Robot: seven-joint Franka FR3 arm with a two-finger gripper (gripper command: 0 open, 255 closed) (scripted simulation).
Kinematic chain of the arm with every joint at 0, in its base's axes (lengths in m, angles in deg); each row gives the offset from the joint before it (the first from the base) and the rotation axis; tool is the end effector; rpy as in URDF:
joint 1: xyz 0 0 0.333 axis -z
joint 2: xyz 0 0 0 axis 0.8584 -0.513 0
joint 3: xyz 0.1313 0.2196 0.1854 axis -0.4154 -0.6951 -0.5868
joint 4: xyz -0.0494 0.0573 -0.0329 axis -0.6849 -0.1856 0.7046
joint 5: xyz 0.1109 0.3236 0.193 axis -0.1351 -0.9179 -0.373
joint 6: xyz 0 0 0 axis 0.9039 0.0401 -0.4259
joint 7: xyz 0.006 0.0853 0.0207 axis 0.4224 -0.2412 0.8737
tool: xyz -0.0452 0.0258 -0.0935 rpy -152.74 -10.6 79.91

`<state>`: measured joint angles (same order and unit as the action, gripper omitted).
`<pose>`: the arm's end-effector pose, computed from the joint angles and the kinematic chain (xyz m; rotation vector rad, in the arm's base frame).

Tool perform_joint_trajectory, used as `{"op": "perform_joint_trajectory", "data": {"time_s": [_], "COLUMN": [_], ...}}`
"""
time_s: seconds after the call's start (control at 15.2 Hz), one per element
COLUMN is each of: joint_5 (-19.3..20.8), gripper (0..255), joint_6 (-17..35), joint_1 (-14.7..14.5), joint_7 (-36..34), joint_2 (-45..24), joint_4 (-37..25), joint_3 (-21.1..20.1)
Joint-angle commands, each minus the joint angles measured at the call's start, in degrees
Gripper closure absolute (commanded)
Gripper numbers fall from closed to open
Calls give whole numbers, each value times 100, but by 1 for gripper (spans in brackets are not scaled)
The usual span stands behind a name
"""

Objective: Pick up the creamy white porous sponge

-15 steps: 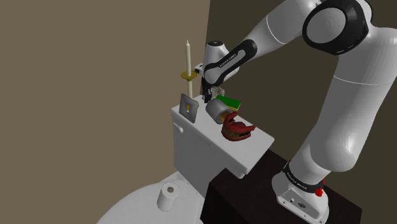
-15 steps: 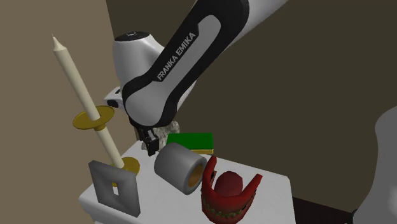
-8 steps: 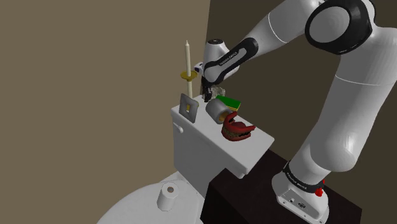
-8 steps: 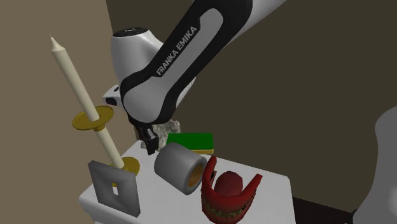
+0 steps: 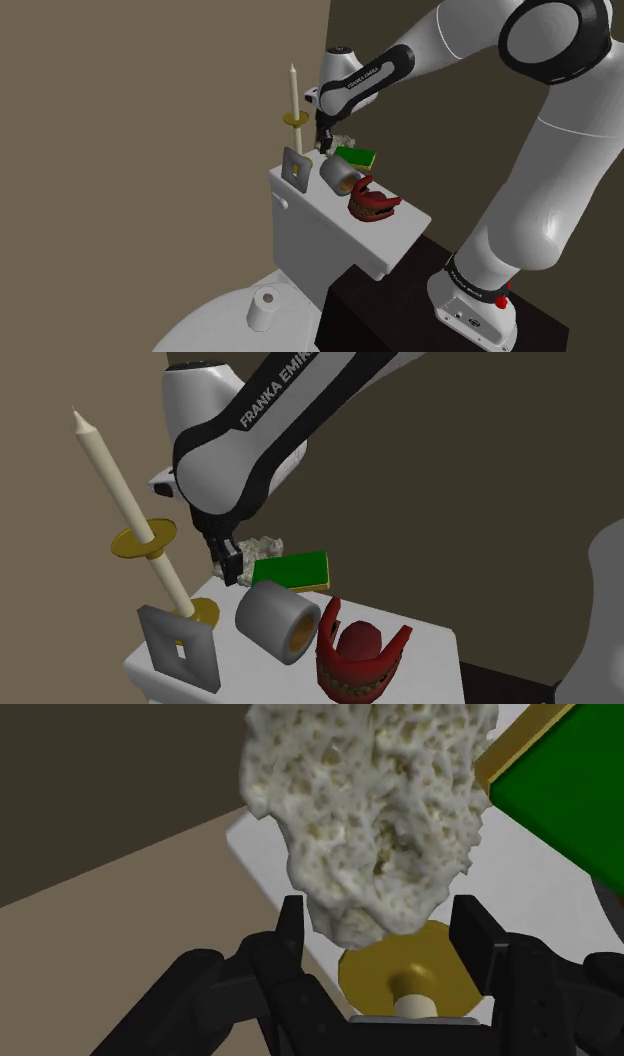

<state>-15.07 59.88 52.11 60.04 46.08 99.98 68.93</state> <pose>0.5687 -0.0131 0.3466 2.6135 1.4253 0.1261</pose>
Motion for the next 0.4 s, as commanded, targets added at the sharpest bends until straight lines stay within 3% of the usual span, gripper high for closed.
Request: {"op": "perform_joint_trajectory", "data": {"time_s": [0.0,0.33], "joint_5": [203,193], "gripper": [255,255], "joint_6": [-178,-405], "joint_1": [42,5], "joint_7": [26,54], "joint_2": [103,236], "joint_4": [-113,-209], "joint_3": [87,115]}}
